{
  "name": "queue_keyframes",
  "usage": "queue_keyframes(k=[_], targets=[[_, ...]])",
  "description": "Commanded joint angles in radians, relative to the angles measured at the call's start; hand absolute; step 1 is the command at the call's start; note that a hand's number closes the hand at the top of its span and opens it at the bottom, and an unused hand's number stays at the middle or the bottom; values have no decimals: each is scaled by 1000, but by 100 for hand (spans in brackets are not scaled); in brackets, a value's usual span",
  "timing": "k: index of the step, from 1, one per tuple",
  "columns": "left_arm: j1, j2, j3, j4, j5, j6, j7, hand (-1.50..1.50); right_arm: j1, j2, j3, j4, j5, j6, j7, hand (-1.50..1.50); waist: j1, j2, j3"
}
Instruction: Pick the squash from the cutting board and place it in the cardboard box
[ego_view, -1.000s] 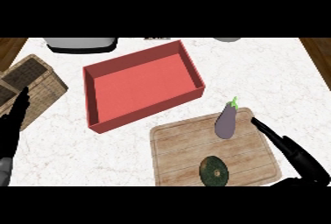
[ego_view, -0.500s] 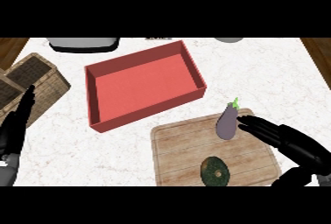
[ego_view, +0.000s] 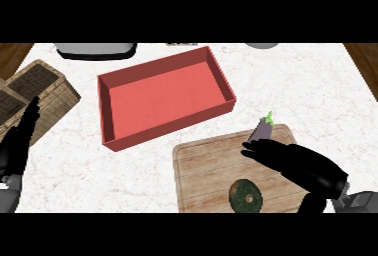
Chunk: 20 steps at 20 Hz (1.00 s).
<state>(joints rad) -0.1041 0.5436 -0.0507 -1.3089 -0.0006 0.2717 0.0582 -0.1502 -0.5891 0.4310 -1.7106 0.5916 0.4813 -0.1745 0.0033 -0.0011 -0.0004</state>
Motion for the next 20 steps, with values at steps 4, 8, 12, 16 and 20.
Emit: queue_keyframes(k=[4,8,12,16,20], targets=[[2,-24,61,27,-32,-52,-17,0,-25,117,38,10,135,61,94,-150,-1,1,0],[14,-81,56,-46,-104,-25,35,0,6,117,-7,39,186,62,3,-150,-2,0,1],[-20,-89,102,56,-92,-59,-22,0,-23,157,-19,-30,181,168,87,-150,-5,1,0],[70,-100,110,-88,-121,-80,22,0,3,230,-1,24,234,116,35,-150,1,0,0],[38,-105,138,-2,-130,-101,-40,0,56,260,49,-22,239,130,15,-150,-2,1,0]])
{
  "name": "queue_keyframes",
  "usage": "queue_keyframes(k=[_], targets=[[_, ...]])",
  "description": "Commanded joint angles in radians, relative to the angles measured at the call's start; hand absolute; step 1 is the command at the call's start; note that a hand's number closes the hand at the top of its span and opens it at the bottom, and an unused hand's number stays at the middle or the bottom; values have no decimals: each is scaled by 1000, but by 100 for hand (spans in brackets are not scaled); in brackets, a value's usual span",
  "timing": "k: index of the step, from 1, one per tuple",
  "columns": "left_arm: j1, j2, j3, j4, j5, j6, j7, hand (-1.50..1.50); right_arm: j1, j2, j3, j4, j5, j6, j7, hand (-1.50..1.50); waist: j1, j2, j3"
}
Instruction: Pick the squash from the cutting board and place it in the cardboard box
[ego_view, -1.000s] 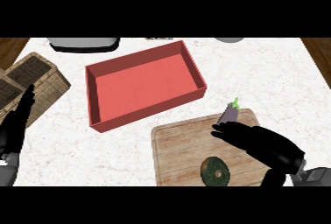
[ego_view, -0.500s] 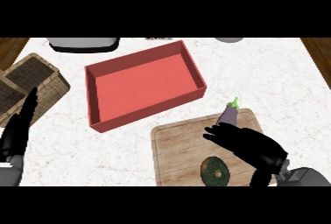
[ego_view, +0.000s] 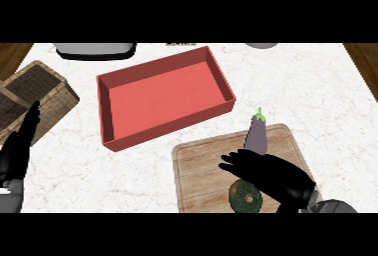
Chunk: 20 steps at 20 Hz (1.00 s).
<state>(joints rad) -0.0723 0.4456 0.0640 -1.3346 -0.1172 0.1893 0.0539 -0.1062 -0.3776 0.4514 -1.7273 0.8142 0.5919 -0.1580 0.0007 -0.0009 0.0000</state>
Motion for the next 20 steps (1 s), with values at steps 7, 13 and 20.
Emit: queue_keyframes(k=[7,13,20], targets=[[4,-45,51,-2,-42,-44,-20,0,59,4,-31,-87,28,84,-55,-150,0,0,0],[-11,-8,83,-38,-32,-95,27,0,60,79,55,-24,148,57,55,-150,3,0,0],[3,-86,69,-9,-89,-51,-7,0,37,189,89,79,227,-6,111,150,2,1,0]])
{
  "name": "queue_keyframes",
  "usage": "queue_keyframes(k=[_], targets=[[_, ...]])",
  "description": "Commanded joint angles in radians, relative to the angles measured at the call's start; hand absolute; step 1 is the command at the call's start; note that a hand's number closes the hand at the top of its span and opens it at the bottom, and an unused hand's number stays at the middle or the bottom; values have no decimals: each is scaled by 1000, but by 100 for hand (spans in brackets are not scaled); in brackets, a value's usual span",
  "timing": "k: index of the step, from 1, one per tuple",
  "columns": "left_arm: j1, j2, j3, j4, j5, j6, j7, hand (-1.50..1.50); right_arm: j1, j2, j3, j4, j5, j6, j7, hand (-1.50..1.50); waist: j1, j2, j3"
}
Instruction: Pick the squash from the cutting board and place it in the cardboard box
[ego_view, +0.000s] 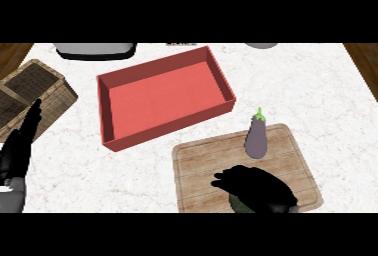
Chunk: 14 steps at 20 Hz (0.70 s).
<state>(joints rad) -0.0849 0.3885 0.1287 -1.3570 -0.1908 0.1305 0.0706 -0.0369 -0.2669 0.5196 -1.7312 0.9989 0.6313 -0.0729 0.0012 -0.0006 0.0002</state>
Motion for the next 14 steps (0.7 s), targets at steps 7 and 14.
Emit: queue_keyframes(k=[7,14], targets=[[10,-29,4,-15,-25,-1,-5,0,-23,18,-25,60,116,-298,-94,150,0,0,0],[24,-1,42,18,-10,-22,-36,0,-39,143,-126,114,211,-425,141,150,-8,0,-1]])
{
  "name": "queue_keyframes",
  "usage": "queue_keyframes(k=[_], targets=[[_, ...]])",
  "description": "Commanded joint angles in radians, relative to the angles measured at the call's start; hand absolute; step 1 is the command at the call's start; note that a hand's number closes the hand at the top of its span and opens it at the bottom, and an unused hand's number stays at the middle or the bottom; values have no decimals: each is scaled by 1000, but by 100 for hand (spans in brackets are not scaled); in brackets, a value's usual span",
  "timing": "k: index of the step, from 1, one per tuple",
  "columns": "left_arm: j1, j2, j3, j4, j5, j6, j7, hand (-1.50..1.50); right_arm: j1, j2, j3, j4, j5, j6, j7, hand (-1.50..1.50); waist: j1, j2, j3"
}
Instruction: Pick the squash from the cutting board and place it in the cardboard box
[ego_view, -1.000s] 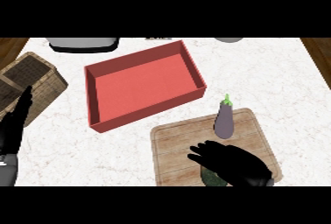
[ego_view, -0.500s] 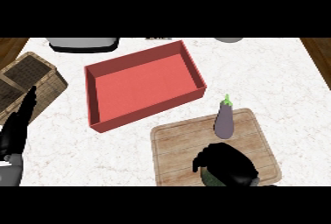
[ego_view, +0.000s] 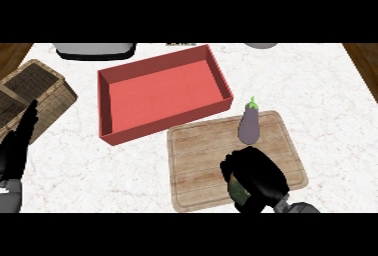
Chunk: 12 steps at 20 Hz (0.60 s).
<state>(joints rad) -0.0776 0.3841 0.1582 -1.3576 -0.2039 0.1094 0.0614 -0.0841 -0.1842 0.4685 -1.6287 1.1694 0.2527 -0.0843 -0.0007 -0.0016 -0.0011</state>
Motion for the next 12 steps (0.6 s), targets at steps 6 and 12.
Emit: queue_keyframes(k=[6,12], targets=[[19,20,42,20,20,-5,1,0,87,180,-212,-72,201,-138,609,150,-35,-7,-2],[-3,-6,14,40,-4,2,-25,0,17,183,-52,-333,325,-105,829,150,-8,-3,-1]])
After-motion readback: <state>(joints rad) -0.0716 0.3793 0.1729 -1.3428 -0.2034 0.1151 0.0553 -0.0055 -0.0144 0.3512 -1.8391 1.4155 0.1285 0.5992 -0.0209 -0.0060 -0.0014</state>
